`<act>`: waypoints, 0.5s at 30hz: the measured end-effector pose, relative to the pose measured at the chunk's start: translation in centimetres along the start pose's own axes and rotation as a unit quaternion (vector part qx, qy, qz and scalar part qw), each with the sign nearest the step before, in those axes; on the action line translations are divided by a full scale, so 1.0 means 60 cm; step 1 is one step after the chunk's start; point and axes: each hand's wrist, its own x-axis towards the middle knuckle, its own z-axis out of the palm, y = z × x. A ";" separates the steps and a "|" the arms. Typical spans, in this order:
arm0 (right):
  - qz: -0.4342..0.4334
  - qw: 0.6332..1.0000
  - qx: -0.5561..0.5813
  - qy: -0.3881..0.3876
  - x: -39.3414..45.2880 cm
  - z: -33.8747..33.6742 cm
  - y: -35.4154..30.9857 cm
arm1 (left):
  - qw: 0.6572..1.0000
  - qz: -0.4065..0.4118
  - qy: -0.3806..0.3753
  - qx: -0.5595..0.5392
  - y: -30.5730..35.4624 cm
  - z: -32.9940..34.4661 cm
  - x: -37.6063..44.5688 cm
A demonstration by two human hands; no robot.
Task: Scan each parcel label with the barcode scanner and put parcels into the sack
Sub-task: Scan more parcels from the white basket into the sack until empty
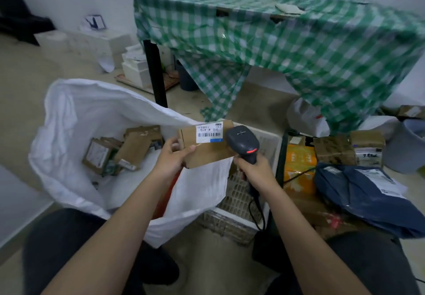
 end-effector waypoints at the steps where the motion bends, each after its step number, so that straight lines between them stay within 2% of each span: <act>1: 0.005 1.000 -0.004 -0.006 -0.006 0.009 0.003 | 1.000 -0.004 0.009 0.002 -0.005 -0.010 -0.006; 6: 0.004 0.999 -0.033 -0.035 -0.037 0.048 0.016 | 0.998 -0.002 0.062 0.029 -0.026 -0.037 -0.025; 11: 0.014 0.997 -0.074 -0.030 -0.055 0.085 0.054 | 0.995 -0.006 0.099 0.029 -0.049 -0.047 -0.028; 15: 0.029 0.998 -0.036 -0.036 -0.064 0.091 0.055 | 0.993 -0.018 0.113 0.026 -0.058 -0.051 -0.026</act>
